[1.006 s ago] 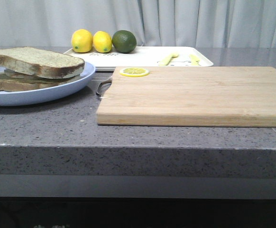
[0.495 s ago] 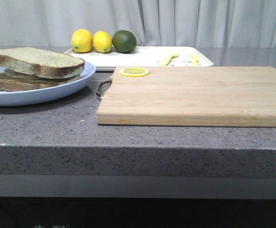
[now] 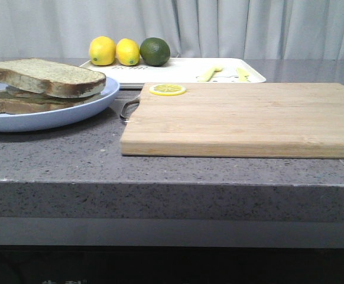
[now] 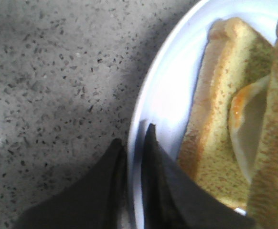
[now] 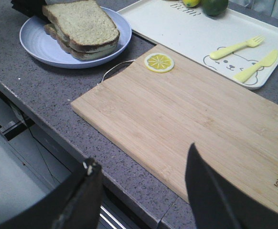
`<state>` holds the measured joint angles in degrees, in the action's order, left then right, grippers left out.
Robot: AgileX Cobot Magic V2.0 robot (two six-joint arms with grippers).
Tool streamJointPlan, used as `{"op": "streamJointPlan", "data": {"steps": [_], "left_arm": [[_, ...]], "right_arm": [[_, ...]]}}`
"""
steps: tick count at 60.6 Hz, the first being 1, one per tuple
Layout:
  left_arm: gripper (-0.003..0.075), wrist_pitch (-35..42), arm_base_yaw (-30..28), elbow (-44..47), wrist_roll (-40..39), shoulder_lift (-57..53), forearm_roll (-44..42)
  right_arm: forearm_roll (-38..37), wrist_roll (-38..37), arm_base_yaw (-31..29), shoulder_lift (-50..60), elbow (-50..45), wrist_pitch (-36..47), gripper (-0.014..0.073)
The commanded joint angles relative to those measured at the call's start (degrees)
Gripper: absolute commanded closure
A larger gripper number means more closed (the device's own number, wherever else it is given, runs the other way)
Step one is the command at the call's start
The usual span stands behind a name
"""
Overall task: Place bread and move sandwich to tray
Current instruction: 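Lift the plate with the left gripper and carry it over the white tray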
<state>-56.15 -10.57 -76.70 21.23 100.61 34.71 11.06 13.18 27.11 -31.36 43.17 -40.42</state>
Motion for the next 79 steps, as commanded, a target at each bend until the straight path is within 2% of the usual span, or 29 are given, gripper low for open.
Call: {"op": "streamJointPlan", "data": {"steps": [1, 3, 21, 31, 41, 48, 54, 70, 79], "left_arm": [[0.0717, 0.76, 0.25, -1.79, 0.13, -2.56, 2.27], [0.0739, 0.76, 0.25, -1.79, 0.13, -2.56, 2.27], [0.0738, 0.42, 0.25, -3.02, 0.13, -2.56, 3.86], [0.0738, -1.79, 0.25, -7.15, 0.13, -2.56, 6.00], [0.0738, -2.12, 0.25, -12.34, 0.13, -2.56, 11.80], [0.0738, 0.45, 0.89, -14.31, 0.13, -2.56, 16.69], [0.0738, 5.94, 2.77, -14.73, 0.13, -2.56, 19.52], [0.0738, 18.11, 8.97, -14.84, 0.13, -2.32, 19.47], [0.0738, 15.79, 10.57, -19.35, -0.54, 1.88, 19.56]], "right_arm": [[-0.07, 0.08, -0.05, -0.04, 1.59, 3.86, 0.0182], [-0.07, 0.08, -0.05, -0.04, 1.59, 3.86, 0.0182], [-0.07, 0.08, -0.05, -0.04, 1.59, 3.86, 0.0182], [-0.07, 0.08, -0.05, -0.04, 1.59, 3.86, 0.0182], [-0.07, 0.08, -0.05, -0.04, 1.59, 3.86, 0.0182], [-0.07, 0.08, -0.05, -0.04, 1.59, 3.86, 0.0182], [-0.07, 0.08, -0.05, -0.04, 1.59, 3.86, 0.0182], [-0.07, 0.08, -0.05, -0.04, 1.59, 3.86, 0.0182], [-0.07, 0.08, -0.05, -0.04, 1.59, 3.86, 0.0182]]}}
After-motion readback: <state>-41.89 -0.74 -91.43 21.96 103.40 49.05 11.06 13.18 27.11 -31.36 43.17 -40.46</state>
